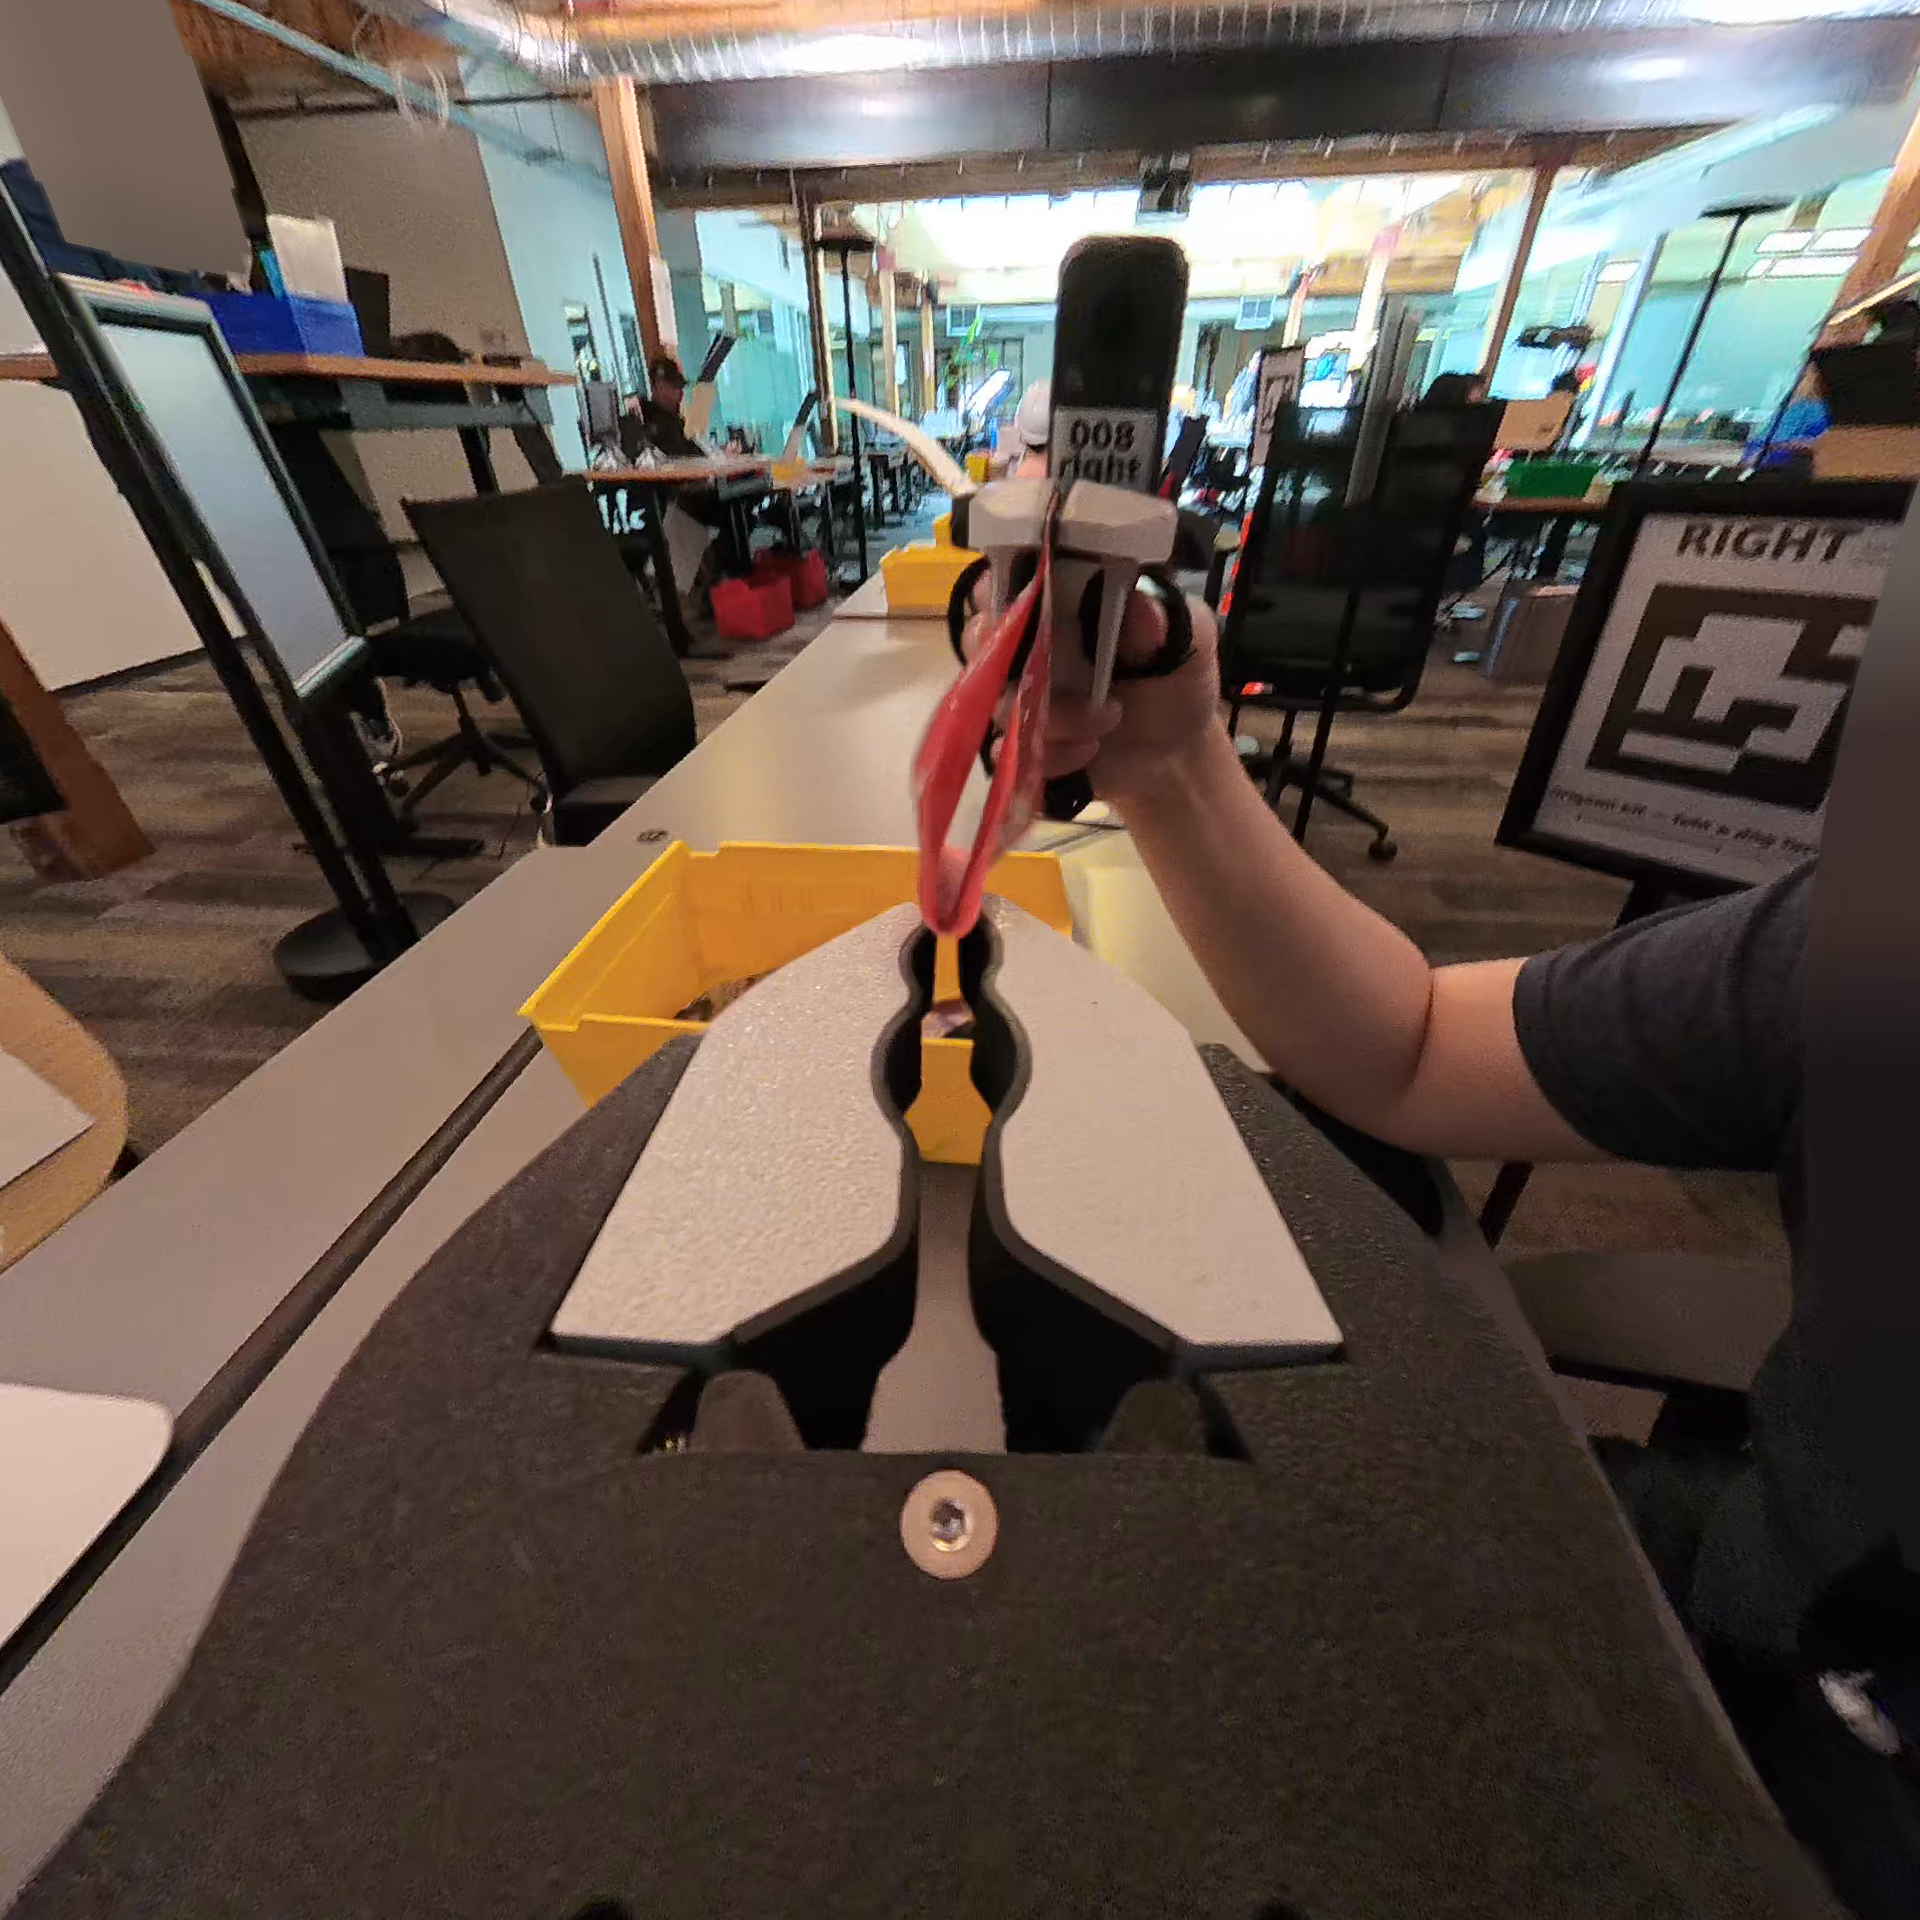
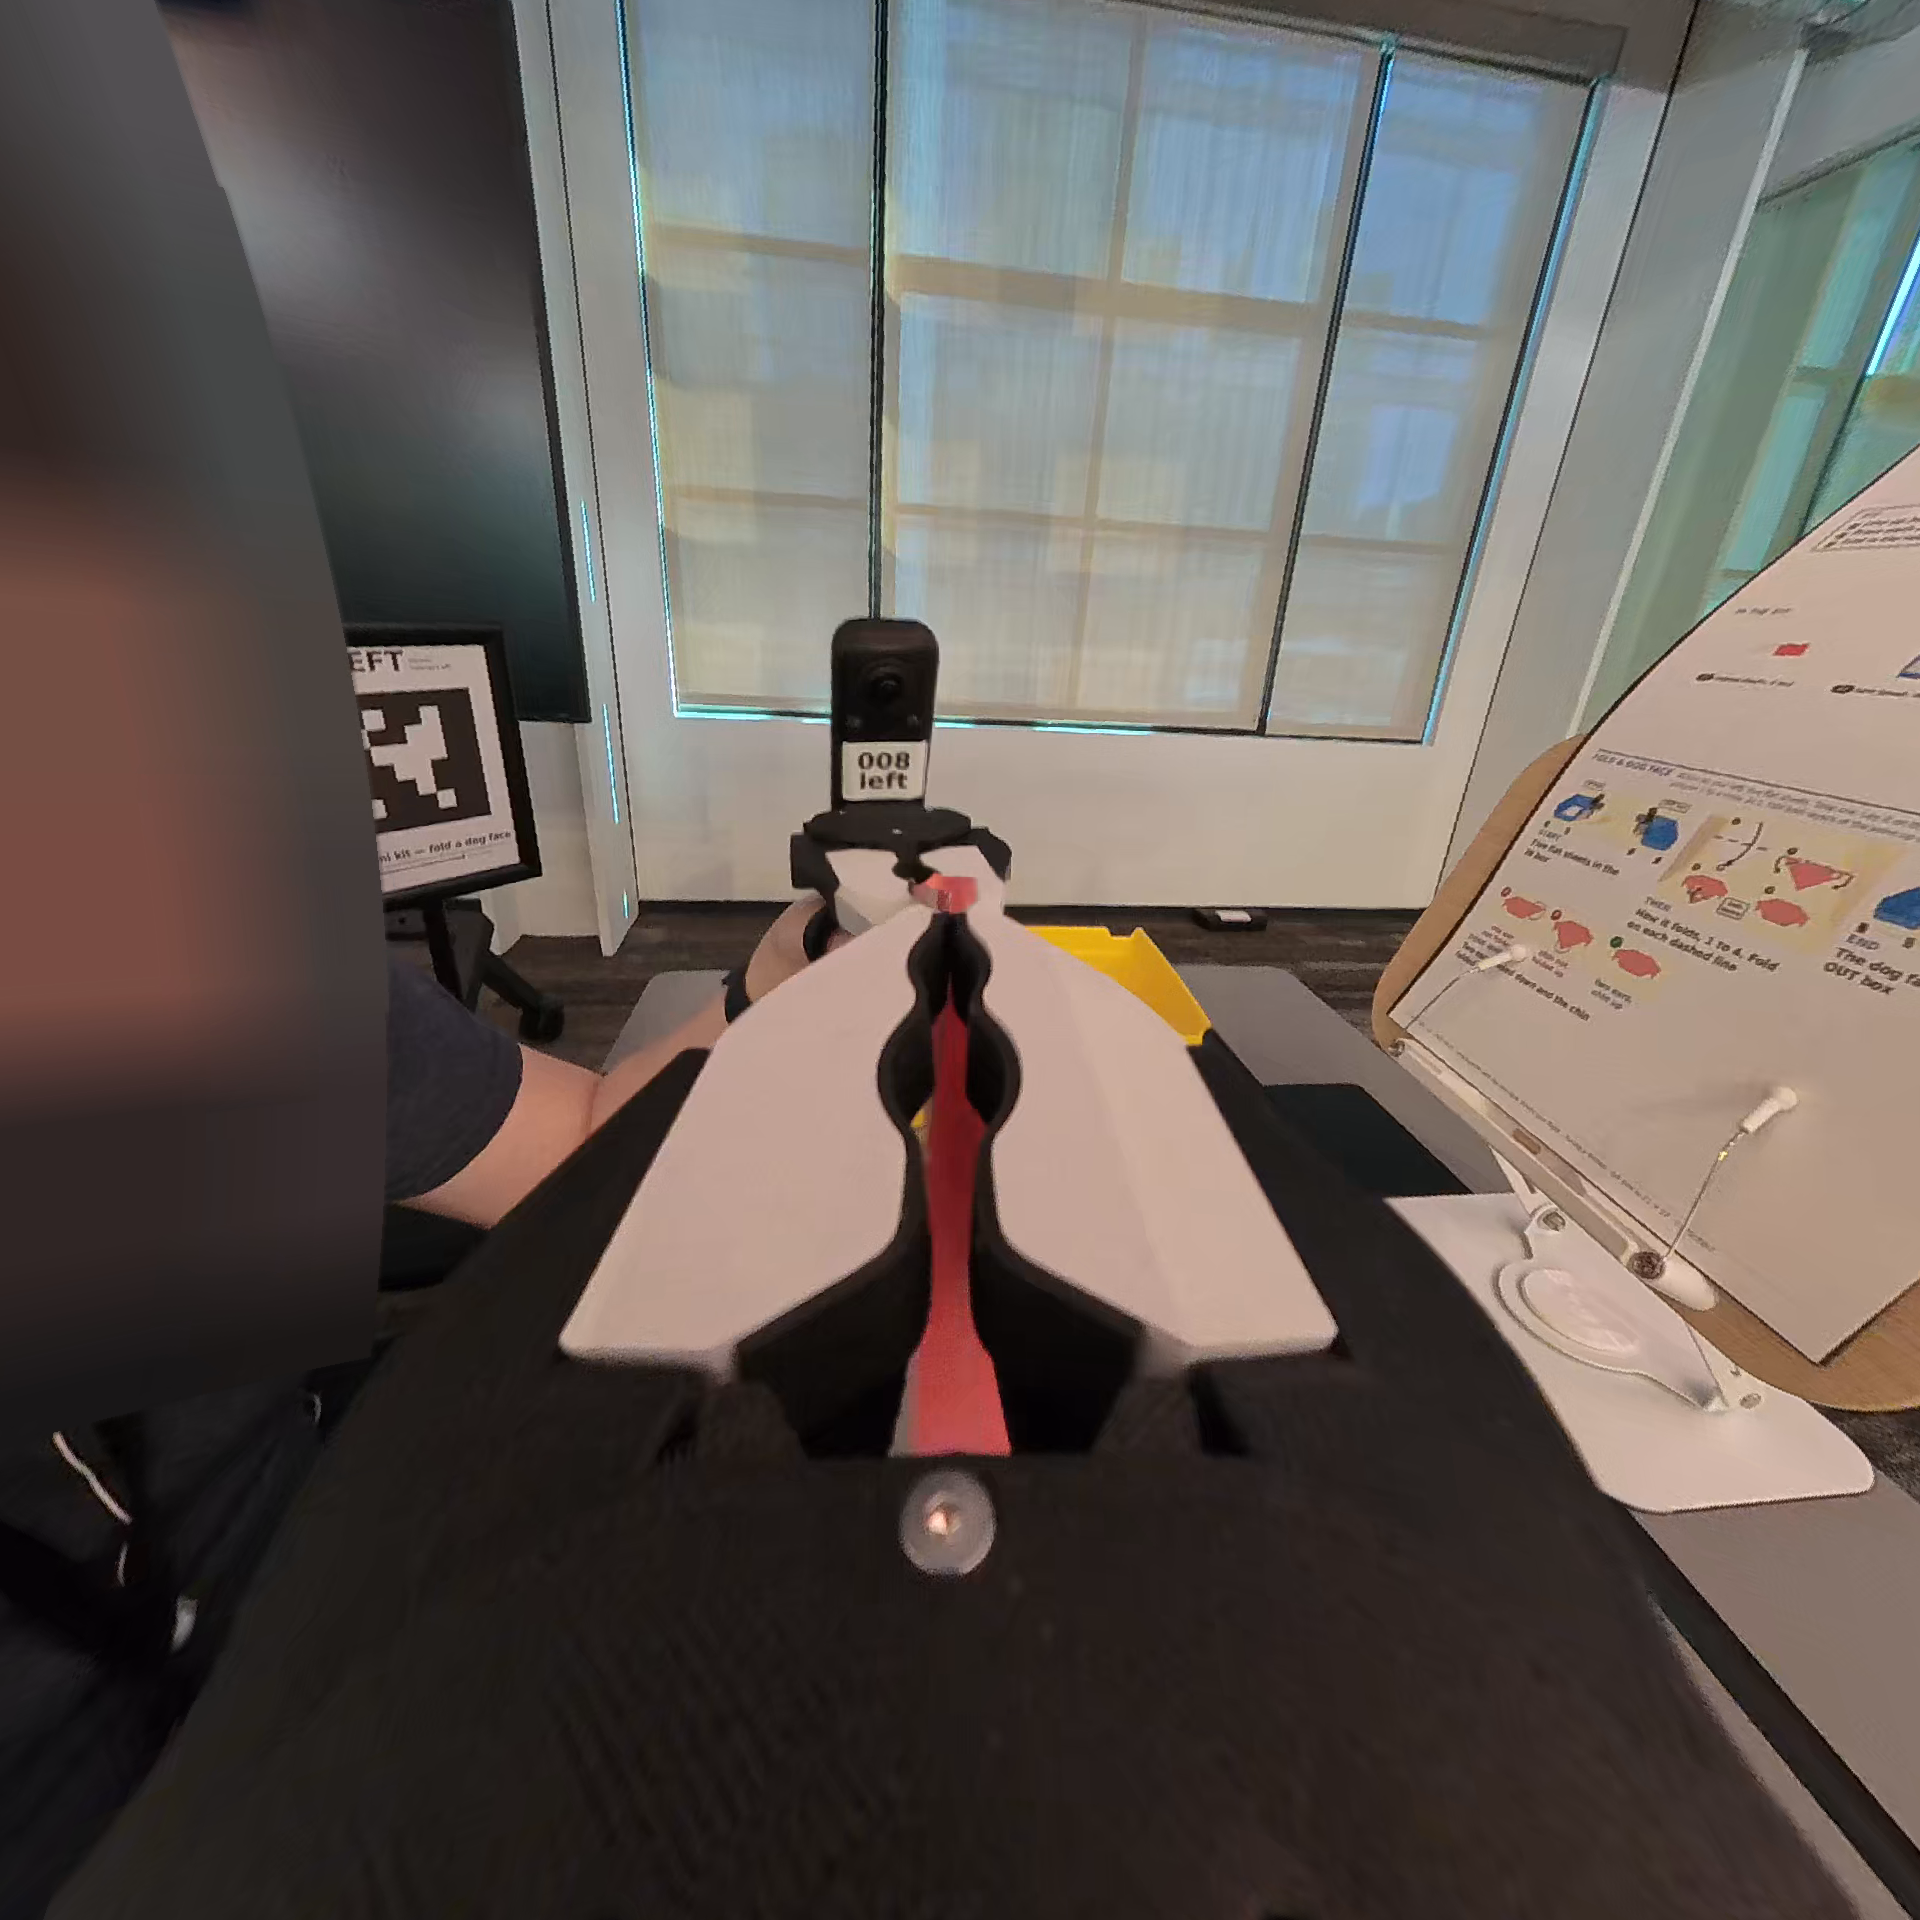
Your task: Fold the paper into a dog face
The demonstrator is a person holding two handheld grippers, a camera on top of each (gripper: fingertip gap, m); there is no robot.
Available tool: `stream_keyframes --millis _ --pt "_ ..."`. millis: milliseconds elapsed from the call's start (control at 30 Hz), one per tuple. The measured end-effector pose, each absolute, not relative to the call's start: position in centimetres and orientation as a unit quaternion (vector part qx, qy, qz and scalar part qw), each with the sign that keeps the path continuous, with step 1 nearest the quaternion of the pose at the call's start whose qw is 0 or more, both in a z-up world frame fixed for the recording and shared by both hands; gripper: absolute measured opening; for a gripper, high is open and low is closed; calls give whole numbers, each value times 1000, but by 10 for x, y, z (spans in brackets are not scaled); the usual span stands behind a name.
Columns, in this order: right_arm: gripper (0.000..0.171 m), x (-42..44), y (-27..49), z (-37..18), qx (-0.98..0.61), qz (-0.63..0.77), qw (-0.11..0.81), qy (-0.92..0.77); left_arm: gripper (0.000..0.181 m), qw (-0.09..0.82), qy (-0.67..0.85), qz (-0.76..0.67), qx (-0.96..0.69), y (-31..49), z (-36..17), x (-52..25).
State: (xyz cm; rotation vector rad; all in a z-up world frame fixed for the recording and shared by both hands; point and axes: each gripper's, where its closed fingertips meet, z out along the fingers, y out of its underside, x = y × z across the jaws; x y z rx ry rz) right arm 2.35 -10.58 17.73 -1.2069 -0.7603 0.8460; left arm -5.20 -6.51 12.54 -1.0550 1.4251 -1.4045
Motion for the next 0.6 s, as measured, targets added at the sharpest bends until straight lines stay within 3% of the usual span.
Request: stream_keyframes --millis 233,333,600 --pt "1 34 -102 196 -487 453 698 -266 46 456 517 -632 -354 -68 147 -53" --pt "1 33 -96 195 -482 472 696 -247 56 452 486 -660 -351 -70 146 -39" --pt "1 15 -80 184 -482 503 678 -234 39 469 399 -711 -338 -76 136 -14"
